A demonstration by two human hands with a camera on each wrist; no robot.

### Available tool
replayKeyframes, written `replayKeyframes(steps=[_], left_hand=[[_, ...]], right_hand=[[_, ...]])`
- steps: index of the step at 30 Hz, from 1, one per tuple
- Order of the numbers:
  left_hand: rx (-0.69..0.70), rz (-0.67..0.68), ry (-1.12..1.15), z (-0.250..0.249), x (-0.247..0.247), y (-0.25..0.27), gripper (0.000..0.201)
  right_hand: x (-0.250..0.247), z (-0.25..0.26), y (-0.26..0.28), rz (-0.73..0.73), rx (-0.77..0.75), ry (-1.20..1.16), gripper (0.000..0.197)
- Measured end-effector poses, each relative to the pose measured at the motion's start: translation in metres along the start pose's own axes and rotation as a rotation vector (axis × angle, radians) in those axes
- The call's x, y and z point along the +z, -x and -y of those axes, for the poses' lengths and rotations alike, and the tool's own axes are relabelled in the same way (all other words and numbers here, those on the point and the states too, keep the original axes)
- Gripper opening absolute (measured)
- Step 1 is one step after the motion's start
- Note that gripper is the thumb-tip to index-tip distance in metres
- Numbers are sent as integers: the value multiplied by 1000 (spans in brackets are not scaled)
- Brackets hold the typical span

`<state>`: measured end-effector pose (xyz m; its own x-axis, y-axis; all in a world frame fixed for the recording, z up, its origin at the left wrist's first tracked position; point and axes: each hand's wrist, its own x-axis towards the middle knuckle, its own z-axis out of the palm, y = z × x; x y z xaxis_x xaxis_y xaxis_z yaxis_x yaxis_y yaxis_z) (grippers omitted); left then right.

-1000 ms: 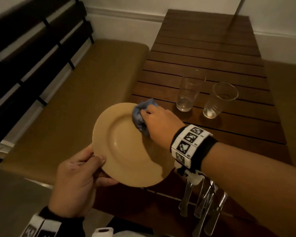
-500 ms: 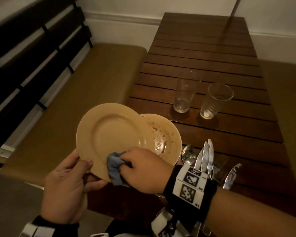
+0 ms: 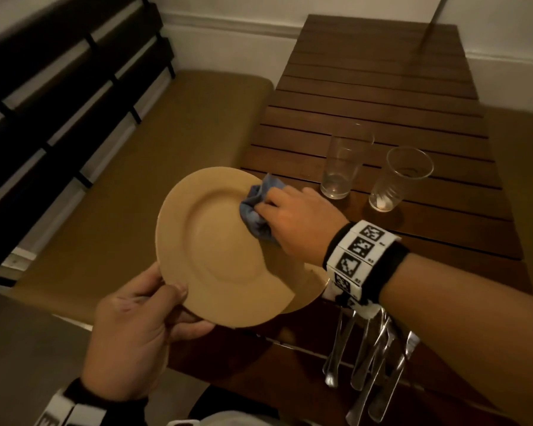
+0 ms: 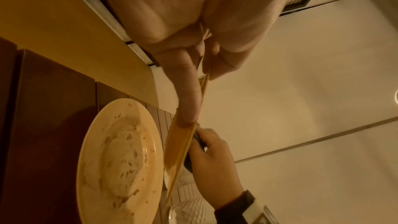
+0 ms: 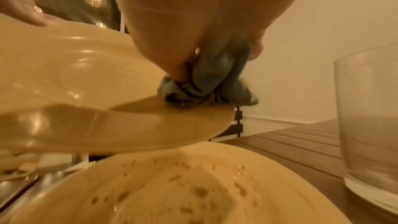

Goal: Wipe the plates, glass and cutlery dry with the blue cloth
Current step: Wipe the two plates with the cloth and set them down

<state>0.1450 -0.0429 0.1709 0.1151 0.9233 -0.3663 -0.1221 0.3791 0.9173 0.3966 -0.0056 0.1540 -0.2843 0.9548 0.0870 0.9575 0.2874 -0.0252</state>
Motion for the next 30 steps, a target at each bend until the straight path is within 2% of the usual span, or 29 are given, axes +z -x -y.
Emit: replayKeyframes(steps=[2,3,5,7,9,11,13,16,18,22,26,30], left_hand=[[4,-5,16,2,2,1,30],[8,-17,24,2,3,1,30],[23,-67,33,0,1,-2,31],[41,-115,48,-6,-2,-5,31],[41,-117,46,-7,-2,-8,35],[23,-103,35,-5,1,-9,37],[-16,-106,58,-6,3,-15,32],[-84,-169,167,-19,0,-40,26],[-99,-185,235,-31,3,-66,26],[-129,-125,285,-47,33,-132,39],[-221,-94,252,-48,74,-188,31],[-312,-111,199,-28,90,-222,50]], right_hand=[[-2,5,-8,-17,36,-111,24],[-2,10,-9,21,51,-197,22],[-1,19,-3,175,23,-327,20],[-1,28,10,334,-34,-356,16],[-3,38,22,394,-84,-373,12],[-9,44,28,437,-69,-450,13],[-22,44,31,400,-41,-584,17],[-38,34,48,230,52,-813,14],[-41,26,67,159,144,-862,11],[-36,16,101,169,270,-829,12],[-31,13,126,208,355,-863,11],[-30,11,144,180,424,-938,13]])
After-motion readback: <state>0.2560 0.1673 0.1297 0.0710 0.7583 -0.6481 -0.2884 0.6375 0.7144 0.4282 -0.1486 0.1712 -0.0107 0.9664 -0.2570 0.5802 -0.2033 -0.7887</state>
